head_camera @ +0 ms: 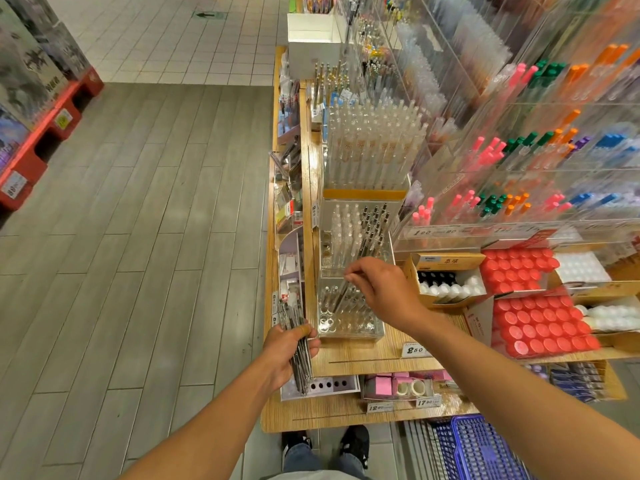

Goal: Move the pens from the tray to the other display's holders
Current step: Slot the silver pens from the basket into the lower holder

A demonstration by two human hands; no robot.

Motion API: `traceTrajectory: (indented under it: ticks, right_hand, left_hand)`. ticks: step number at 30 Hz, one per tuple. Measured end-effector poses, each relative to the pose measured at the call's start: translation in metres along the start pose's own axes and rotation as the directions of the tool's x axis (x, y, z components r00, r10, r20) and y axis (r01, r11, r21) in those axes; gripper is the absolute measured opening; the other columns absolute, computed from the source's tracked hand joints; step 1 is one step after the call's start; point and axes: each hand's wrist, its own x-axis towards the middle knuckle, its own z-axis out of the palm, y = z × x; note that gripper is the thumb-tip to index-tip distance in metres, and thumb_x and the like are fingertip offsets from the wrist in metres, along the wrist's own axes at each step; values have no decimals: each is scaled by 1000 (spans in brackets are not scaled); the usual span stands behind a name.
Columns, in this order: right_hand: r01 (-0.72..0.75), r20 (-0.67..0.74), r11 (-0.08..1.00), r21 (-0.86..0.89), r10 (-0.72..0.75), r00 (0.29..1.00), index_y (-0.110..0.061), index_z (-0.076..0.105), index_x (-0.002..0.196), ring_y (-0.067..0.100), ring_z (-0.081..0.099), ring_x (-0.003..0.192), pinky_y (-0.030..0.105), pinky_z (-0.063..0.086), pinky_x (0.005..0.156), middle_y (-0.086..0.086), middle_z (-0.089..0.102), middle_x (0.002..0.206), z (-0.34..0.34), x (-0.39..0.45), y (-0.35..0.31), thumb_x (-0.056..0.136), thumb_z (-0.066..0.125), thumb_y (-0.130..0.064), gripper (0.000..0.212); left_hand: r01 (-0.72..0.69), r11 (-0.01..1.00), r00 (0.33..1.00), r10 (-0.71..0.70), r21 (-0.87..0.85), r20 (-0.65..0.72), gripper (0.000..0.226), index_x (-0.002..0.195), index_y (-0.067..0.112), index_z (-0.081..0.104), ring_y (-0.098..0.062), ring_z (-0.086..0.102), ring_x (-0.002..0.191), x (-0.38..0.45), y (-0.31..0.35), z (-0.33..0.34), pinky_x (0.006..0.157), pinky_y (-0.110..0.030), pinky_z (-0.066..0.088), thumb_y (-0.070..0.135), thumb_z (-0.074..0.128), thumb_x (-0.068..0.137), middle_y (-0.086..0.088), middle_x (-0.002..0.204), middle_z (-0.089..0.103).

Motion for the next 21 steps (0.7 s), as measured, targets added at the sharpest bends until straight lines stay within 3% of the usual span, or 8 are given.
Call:
traceTrajectory:
  ticks: [3,5,13,21]
  right_hand:
    - [86,34,994,-69,-84,996,-2,67,99,22,65,81,32,54,70,9,69,92,11,-7,1,96,58,-13,15]
    - [109,65,989,-103,-103,993,0,67,97,26,66,81,39,56,71,12,69,91,18,-10,3,95,59,-12,15]
    - [109,205,969,-221,-64,977,-7,69,103,25,64,88,38,55,72,8,68,98,44,-13,22,94,61,-16,15]
    - [82,210,943,-322,-13,978,-11,71,97,20,60,84,35,52,65,0,61,91,65,-2,23,91,63,-14,10]
  left_hand:
    - [-6,1000,1000,6,9,14,22,114,-8,60,-22,71,62,0,1,3,55,-29,59,2,62,94,-18,82,72]
    - [-8,1000,999,7,6,33,22,114,-8,59,-23,69,62,-1,1,5,55,-30,60,1,61,94,-18,81,71]
    - [10,1000,994,-9,-12,106,22,116,-6,54,-24,69,66,-1,1,8,56,-30,59,4,59,97,-17,82,72]
    - [-6,1000,988,7,-5,156,26,118,-7,56,-24,71,71,-2,1,8,59,-31,60,3,61,95,-19,93,75]
